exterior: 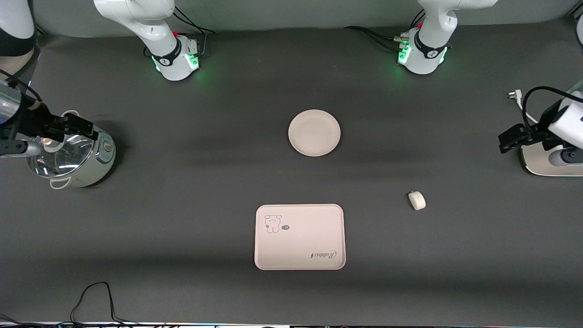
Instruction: Place bun in plate and plate on tray
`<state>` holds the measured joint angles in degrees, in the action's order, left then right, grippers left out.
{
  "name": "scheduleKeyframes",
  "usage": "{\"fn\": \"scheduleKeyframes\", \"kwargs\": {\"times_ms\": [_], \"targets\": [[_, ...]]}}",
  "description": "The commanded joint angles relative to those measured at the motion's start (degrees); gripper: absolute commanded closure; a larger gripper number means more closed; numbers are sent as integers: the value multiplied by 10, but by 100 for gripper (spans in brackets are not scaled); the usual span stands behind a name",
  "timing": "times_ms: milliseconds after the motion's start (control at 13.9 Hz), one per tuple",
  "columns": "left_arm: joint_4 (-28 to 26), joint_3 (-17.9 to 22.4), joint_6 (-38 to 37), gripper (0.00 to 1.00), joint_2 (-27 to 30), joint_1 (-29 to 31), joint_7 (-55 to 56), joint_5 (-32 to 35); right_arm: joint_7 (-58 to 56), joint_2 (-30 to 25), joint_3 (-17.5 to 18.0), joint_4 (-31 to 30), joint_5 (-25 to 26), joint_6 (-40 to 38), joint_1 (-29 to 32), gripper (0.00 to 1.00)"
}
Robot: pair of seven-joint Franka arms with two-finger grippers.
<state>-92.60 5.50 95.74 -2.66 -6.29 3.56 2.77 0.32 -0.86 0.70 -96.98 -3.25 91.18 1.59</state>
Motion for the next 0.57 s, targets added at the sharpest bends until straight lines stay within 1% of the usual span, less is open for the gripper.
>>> {"fn": "scheduleKeyframes", "kwargs": {"times_ms": [0,72,287,359,503], "targets": [[21,7,-33,0,-4,-17,-1,-7,19,-22,17,-27,14,0,9,0],[22,7,-35,0,-6,-18,-1,-7,19,-22,23,-30,16,2,10,0],[23,7,-36,0,-5,-19,-9,-7,19,-22,26,-41,24,21,13,0],[23,7,-38,0,-6,-19,-10,-7,19,-23,36,-45,28,34,13,0],[24,7,-56,0,-5,-22,-6,-7,20,-23,42,-46,27,37,14,0]]}}
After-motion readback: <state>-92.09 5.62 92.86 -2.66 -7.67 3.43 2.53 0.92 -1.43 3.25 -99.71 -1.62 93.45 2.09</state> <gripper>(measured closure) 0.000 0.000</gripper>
